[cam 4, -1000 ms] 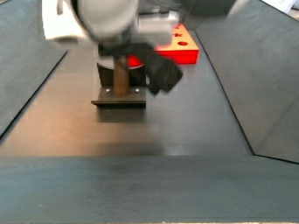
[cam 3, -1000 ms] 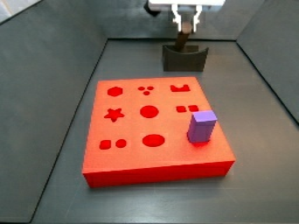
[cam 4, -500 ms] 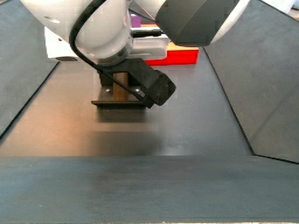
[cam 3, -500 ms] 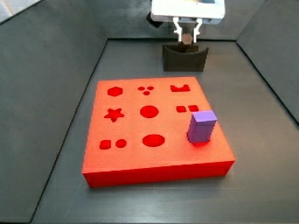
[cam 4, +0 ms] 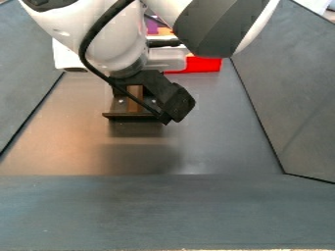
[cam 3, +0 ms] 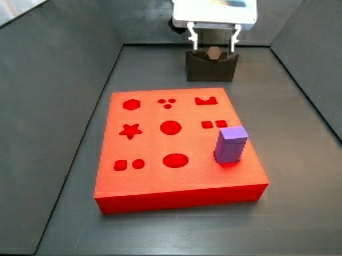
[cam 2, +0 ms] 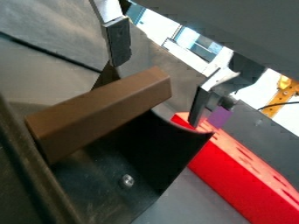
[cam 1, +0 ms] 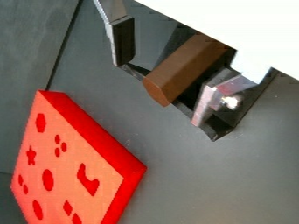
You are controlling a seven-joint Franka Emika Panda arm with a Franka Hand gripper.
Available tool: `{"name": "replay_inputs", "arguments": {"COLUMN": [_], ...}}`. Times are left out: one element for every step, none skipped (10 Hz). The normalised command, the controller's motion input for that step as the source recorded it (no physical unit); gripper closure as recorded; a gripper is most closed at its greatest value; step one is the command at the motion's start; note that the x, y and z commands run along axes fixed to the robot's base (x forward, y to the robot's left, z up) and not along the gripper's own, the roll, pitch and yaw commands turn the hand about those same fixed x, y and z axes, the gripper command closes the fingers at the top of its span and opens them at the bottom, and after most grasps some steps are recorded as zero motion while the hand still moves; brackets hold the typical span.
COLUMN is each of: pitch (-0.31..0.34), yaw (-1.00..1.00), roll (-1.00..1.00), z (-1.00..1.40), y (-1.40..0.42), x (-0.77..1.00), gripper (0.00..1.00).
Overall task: Pick up the hexagon object. Move up. Place the hexagon object on the fixture. Regrasp the hexagon object. Move to above the board. Insert the hexagon object.
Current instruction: Regrasp the hexagon object.
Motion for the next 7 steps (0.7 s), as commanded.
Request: {"name": "replay_inputs", "arguments": {"pitch": [0.006,0.013,0.014,0.021,0.037,0.045,0.052], "yaw": [-0.02,-0.01,0.00,0.00,0.00,0.00,0.00], "roll": [0.05,0.05,0.05,0.05,0.05,0.04,0.04], "z": [1.00,1.00,1.00,1.00,0.85,0.72,0.47], "y": [0.00,0.00,0.00,0.01,0.01,0.01,0.01], "x": [0.00,-0.02,-0.03,-0.03,-0.04,-0.04,-0.03], "gripper": [0.00,0.00,0.00,0.00,0.00,0.00,0.00]}}
